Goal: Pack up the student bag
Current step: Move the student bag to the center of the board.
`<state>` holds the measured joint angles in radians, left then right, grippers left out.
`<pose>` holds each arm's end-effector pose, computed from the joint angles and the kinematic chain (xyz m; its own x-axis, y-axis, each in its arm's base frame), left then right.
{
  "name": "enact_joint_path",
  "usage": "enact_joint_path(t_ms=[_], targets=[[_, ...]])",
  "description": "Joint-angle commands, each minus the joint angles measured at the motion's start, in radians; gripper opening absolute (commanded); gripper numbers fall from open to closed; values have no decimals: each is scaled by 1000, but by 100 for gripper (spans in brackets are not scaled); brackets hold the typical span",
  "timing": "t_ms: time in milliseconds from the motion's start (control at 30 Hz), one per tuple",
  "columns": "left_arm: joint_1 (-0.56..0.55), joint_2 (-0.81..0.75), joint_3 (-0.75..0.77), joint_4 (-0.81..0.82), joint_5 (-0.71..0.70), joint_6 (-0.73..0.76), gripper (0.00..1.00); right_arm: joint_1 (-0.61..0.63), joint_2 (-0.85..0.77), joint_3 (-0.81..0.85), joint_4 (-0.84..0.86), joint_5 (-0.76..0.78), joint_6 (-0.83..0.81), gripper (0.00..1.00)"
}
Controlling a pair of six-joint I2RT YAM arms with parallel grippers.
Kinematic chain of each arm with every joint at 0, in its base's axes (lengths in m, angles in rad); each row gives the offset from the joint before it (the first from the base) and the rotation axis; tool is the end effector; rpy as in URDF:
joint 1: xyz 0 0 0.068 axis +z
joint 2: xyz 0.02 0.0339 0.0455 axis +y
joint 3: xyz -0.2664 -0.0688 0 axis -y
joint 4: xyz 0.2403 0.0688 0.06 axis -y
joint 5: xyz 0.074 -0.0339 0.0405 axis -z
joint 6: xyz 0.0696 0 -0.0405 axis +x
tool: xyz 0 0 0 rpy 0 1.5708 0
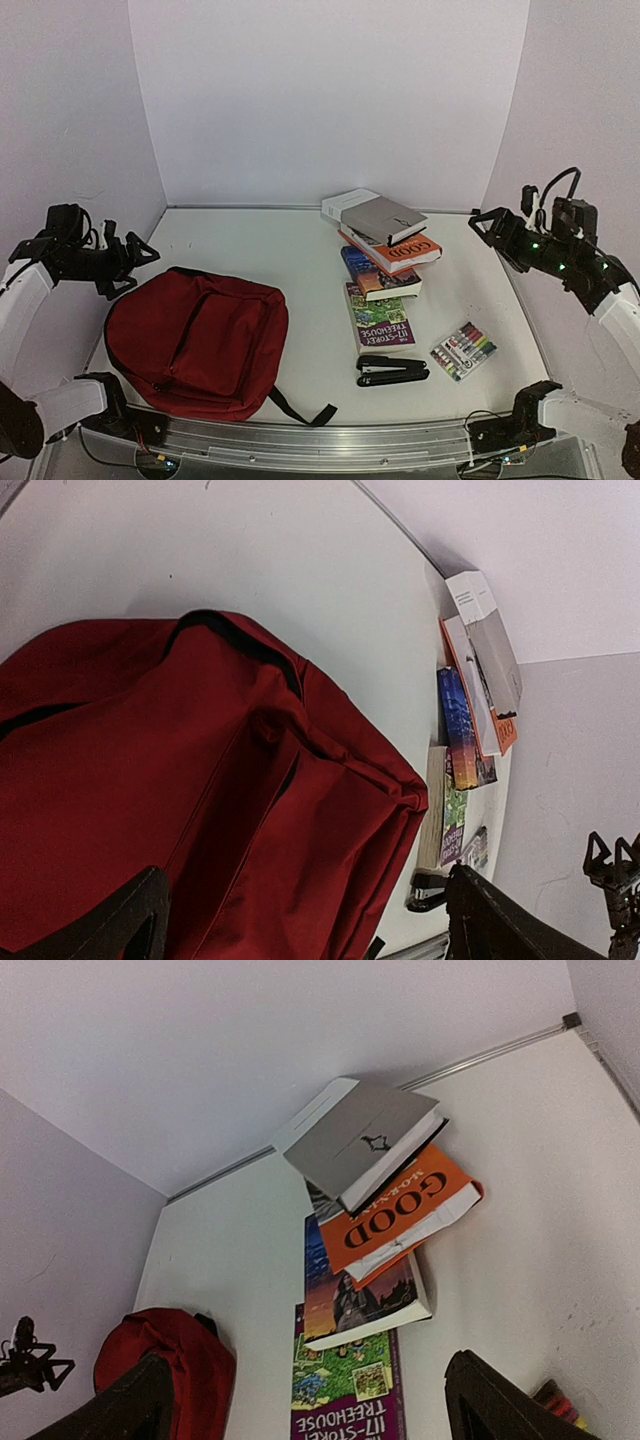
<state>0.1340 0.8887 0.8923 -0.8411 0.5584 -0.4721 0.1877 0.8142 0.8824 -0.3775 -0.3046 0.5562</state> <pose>0.1845 -0.0123 0.2823 -0.7641 -0.4922 -0.4171 -0.1228 0.7456 -0.6550 0.1990 0.0590 0.3407 -0.4961 0.4184 -0.7608 -0.2317 0.7807 0.5804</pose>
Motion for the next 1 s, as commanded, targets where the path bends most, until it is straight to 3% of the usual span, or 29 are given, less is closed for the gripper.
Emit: enact_joint_path(t_ms=[0, 167, 433, 800, 967], targets=[[-39, 6, -72, 74, 60, -49, 96, 156, 30, -45, 49, 49, 99, 92], [-249, 74, -88, 80, -139, -150, 95, 399, 134, -88, 163, 165, 192, 90], [-370, 180, -158, 88, -306, -241, 87, 734, 432, 22, 261, 346, 244, 88], [-408, 221, -248, 152, -283, -230, 82, 982, 853, 244, 420, 372, 295, 86], [-433, 242, -267, 188, -252, -227, 77, 1024, 1006, 321, 445, 362, 340, 79]])
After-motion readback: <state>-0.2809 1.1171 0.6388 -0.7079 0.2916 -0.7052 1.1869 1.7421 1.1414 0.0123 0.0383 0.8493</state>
